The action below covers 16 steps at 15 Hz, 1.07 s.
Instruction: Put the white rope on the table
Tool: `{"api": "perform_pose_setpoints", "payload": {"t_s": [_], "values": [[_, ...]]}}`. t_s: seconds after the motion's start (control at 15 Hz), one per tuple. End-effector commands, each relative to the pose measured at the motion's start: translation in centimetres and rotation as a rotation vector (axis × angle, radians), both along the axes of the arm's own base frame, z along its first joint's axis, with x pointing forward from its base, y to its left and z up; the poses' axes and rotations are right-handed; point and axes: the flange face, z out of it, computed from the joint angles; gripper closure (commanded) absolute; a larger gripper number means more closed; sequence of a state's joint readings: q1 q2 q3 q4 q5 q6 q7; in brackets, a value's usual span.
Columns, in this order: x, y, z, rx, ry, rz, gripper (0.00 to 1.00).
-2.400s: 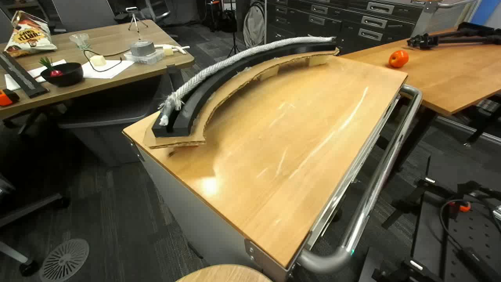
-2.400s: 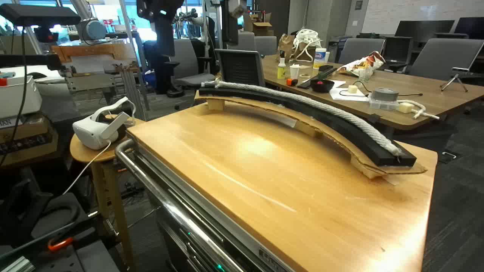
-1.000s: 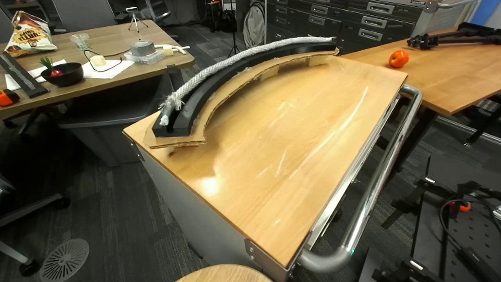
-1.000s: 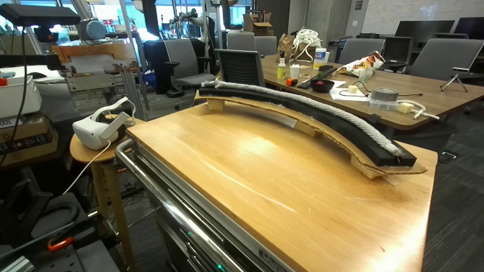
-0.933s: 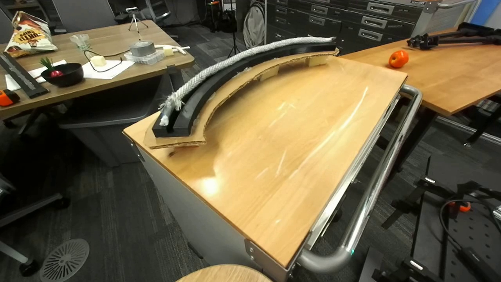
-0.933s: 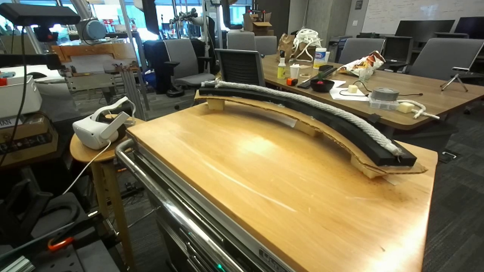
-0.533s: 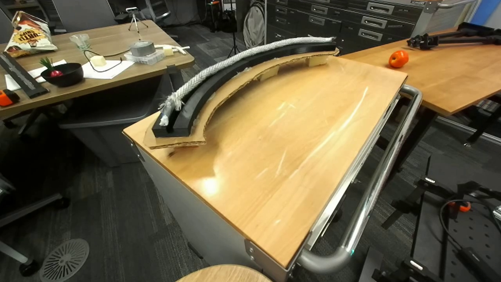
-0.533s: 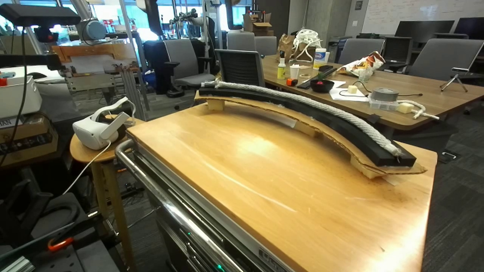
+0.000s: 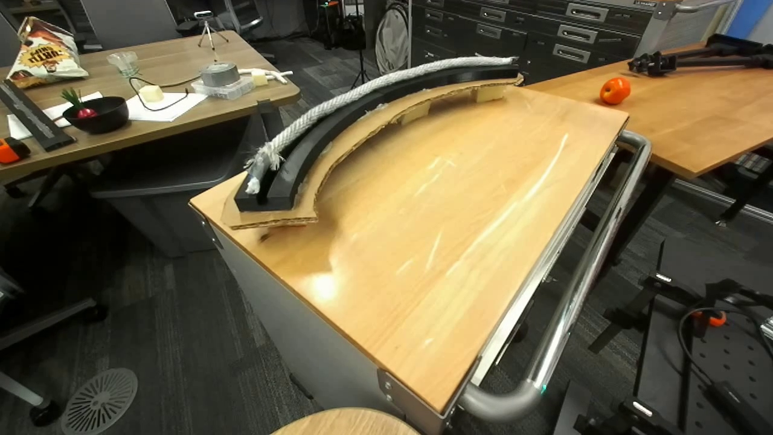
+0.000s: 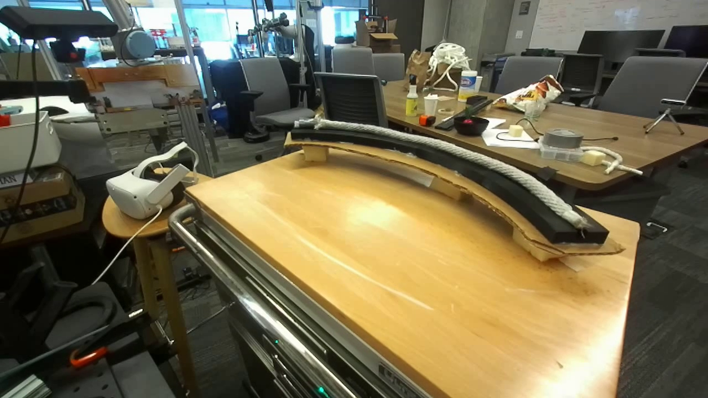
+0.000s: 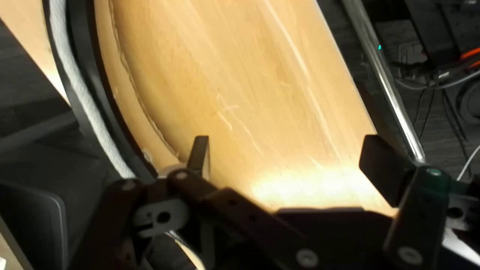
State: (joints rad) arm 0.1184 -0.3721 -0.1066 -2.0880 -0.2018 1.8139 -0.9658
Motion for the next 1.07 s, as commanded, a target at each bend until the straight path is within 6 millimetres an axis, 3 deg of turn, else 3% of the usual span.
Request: {"api": "perform_pose_setpoints", "payload": {"t_s": [0.0, 0.07, 0.2, 0.4, 0.53, 0.8, 1.0], "values": [[3.6, 3.8, 0.3, 0.045, -0.012, 0.195, 0.0], [2.0, 2.5, -0.1, 0.027, -0.003, 0.103, 0.0], [3.1, 3.8, -0.8, 0.027, 0.009, 0.157, 0.0], [2.8, 3.7, -1.1, 0.018, 0.001, 0.186, 0.0], [2.8, 3.7, -1.2, -0.012, -0.041, 0.321, 0.0], [7.8, 4.6, -0.1, 0.011, -0.052, 0.535, 0.0], [11.4, 6.4, -0.9, 0.098, 0.027, 0.654, 0.0]]}}
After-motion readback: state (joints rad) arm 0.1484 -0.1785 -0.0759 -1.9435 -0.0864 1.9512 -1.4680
